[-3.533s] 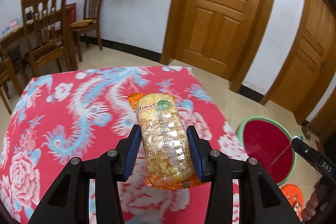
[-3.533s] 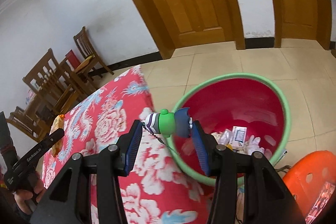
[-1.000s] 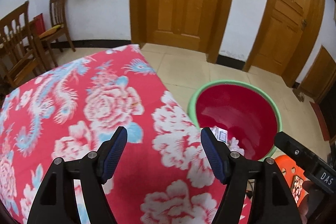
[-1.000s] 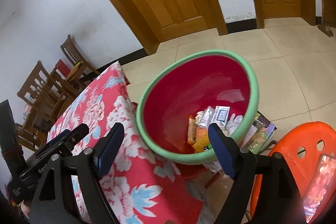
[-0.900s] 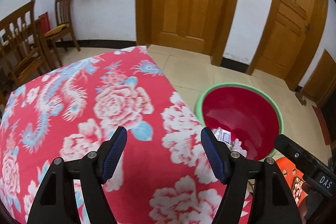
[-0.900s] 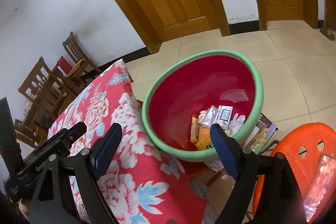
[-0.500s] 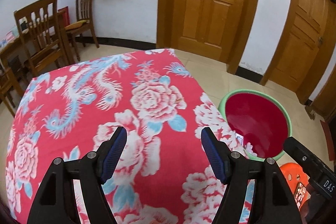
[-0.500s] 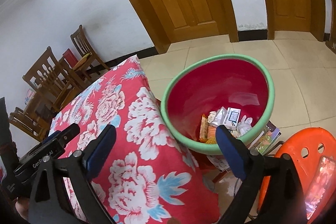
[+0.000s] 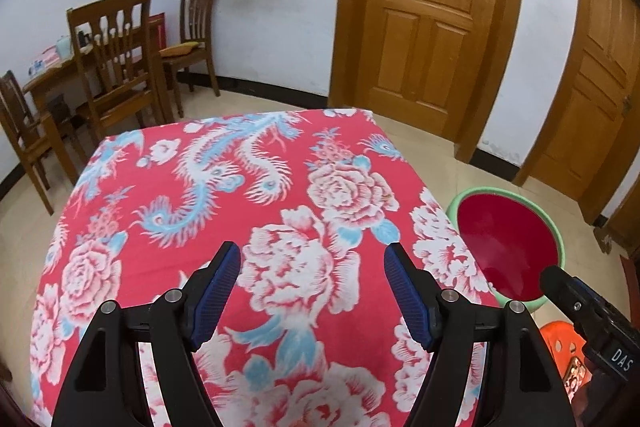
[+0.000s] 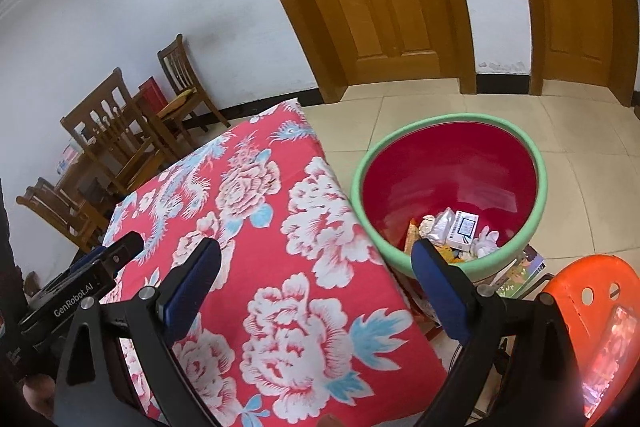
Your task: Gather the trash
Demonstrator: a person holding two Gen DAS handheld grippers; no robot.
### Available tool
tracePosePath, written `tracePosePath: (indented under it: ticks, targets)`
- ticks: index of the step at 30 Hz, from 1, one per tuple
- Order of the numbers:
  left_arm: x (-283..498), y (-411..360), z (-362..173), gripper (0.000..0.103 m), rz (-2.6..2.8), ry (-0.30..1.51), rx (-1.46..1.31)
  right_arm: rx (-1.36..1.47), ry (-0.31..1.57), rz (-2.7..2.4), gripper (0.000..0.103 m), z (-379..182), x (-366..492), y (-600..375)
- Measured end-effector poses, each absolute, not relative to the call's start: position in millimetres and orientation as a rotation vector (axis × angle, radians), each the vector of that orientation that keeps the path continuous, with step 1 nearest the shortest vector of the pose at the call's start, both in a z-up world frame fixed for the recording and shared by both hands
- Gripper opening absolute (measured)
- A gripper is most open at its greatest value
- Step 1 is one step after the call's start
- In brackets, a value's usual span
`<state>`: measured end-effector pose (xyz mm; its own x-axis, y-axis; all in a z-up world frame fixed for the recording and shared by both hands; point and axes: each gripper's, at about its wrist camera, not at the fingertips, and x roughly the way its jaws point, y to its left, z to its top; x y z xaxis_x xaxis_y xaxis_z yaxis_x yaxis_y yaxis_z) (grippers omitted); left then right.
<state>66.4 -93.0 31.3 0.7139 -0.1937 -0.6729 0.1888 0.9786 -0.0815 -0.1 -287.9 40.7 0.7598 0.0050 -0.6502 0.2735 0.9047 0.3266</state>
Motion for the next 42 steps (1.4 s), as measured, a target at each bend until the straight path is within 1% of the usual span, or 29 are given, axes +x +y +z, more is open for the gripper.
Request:
tracePosePath:
  ticks: [18,42]
  targets:
    - [50,-59,39,0.075,-0.155,0.709,-0.062,0.376,0.675,-0.113,0.095,54,-7,-262]
    - [47,-57,42,0.075,-0.155,0.7,-0.067,0.376,0.675,-0.111,0.095,55,-8,-259]
